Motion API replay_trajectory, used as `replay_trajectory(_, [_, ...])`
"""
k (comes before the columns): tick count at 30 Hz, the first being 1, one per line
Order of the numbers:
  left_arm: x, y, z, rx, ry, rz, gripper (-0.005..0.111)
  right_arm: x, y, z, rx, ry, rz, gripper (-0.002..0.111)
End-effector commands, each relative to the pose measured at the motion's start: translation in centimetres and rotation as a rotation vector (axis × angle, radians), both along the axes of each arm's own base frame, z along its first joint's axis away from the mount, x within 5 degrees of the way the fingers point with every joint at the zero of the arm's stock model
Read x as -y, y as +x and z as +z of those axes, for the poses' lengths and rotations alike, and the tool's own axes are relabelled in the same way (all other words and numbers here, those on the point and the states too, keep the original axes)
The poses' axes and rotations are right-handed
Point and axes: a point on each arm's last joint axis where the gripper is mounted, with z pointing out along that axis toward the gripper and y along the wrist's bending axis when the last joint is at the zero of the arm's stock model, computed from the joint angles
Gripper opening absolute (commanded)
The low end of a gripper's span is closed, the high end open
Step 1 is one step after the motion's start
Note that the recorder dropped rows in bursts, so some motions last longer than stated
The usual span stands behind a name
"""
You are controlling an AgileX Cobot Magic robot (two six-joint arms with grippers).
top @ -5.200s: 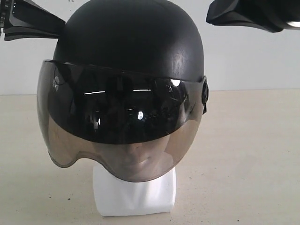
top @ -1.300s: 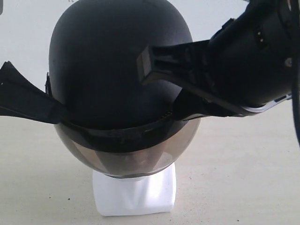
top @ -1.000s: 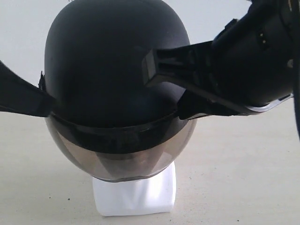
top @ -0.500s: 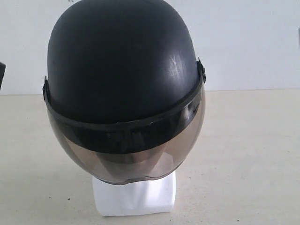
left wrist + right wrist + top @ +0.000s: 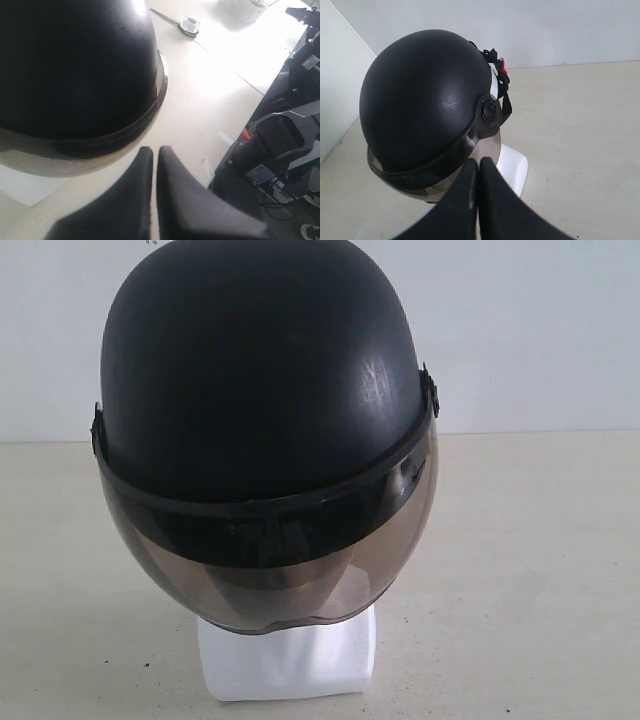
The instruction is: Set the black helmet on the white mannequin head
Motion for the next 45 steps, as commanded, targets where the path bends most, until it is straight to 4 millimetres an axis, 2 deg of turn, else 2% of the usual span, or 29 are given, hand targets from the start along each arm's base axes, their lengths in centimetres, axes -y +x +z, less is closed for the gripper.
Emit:
replay_trajectory(1, [0.1,-0.2,0.0,-0.010,-0.014,-0.006,0.004,0.3,-0.1,0.0,0.013,0.005,-0.007,0.000])
replay_trajectory(10, [0.1,-0.3,0.0,-0.006,-0.015,-0.006,0.004,0.3,-0.1,0.0,0.013,0.005,-0.007,0.000])
replay_trajectory(16, [-0.3,-1.6,0.5,0.068,-0.008,-0.008,0.004,0.3,-0.1,0.0,0.013,0.005,-0.007,0.000])
replay_trajectory(19, [-1.6,-2.4,1.3,0.228,0.063,0.114,0.004,0.3,-0.1,0.0,0.013,0.005,-0.007,0.000])
replay_trajectory(23, [-4.4,-4.6,2.1,0.415,0.151,0.375,0.004,0.3,-0.1,0.0,0.013,0.005,-0.007,0.000])
replay_trajectory(27, [-7.4,-7.5,2.3,0.492,0.196,0.659,0.004,0.3,-0.1,0.0,0.013,0.005,-0.007,0.000])
replay_trajectory(30, [-9.1,-10.0,1.9,0.504,0.161,0.834,0.004,0.3,-0.1,0.0,0.014,0.005,-0.008,0.000])
replay_trajectory(32, [-9.7,-11.2,1.2,0.524,0.139,0.910,0.004,0.3,-0.1,0.0,0.014,0.005,-0.008,0.000])
replay_trajectory(36, [-10.0,-11.7,-1.3,0.616,0.143,0.965,0.004,0.3,-0.1,0.0,0.014,0.005,-0.008,0.000])
replay_trajectory(40, [-9.4,-10.3,-4.5,0.670,0.043,0.973,0.004,0.3,-0.1,0.0,0.014,0.005,-0.008,0.000])
replay_trajectory(45, [-8.4,-7.0,-8.6,0.724,-0.065,0.926,0.004,0.3,-0.1,0.0,0.014,0.005,-0.008,0.000])
